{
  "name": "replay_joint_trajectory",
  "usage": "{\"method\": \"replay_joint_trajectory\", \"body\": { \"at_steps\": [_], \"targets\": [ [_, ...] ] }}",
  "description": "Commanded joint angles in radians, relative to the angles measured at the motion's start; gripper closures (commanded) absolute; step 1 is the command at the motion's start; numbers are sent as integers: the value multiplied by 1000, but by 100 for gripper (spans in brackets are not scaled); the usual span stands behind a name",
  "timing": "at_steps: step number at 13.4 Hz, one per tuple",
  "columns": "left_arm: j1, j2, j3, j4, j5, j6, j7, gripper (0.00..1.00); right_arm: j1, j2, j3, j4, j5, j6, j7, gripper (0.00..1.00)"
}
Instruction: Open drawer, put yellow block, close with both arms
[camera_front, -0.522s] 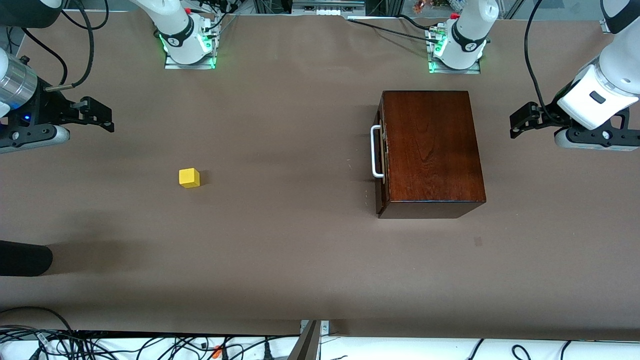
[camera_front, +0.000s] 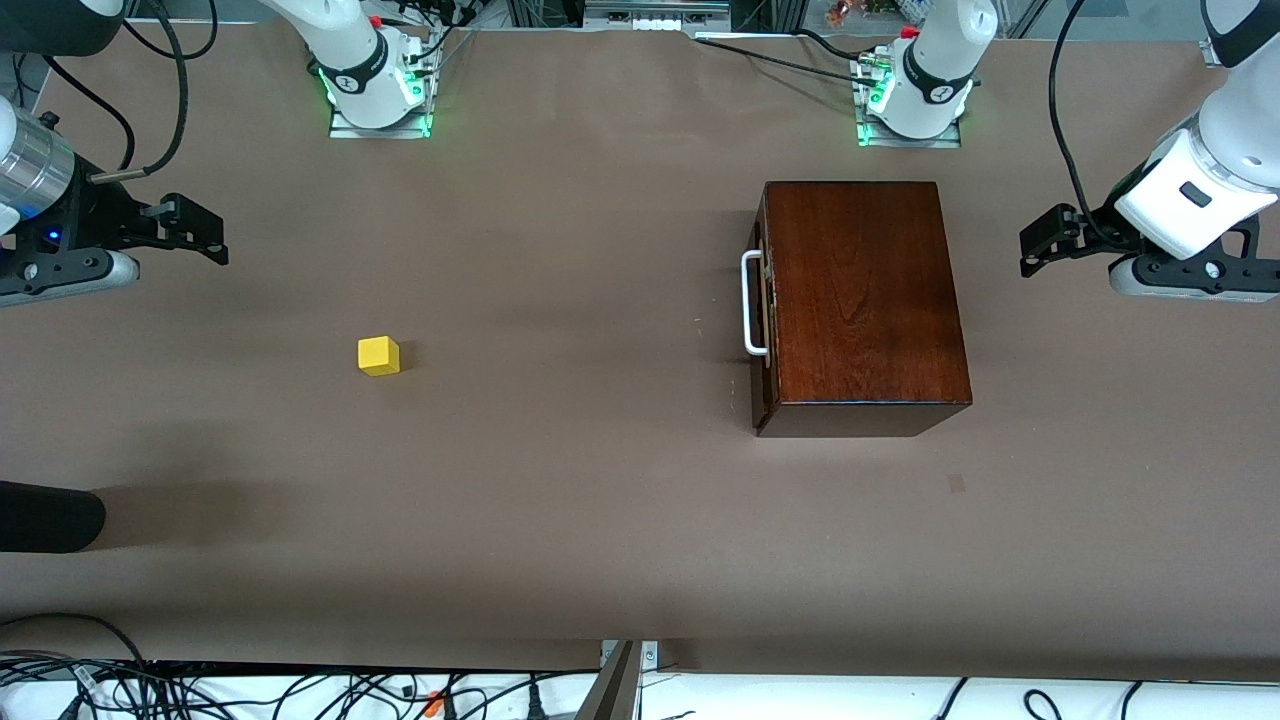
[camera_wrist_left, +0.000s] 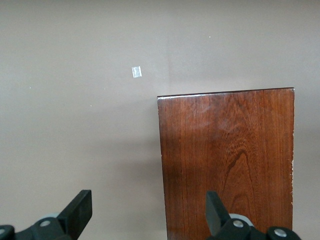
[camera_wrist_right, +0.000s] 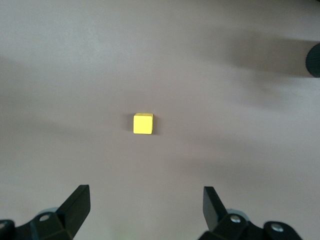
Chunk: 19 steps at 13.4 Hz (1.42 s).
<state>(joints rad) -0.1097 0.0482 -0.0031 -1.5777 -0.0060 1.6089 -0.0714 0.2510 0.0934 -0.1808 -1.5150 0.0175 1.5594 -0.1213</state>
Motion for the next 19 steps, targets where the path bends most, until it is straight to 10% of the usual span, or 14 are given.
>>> {"method": "replay_joint_trajectory", "body": {
  "at_steps": [1, 19],
  "targets": [
    [2, -14, 0, -1, -8, 8, 9, 0, -6, 8, 1, 21, 4, -2, 9, 0],
    [-13, -11, -79, 35, -9, -63, -112, 0, -12, 11, 0, 22, 4, 27, 6, 0]
  ]
}}
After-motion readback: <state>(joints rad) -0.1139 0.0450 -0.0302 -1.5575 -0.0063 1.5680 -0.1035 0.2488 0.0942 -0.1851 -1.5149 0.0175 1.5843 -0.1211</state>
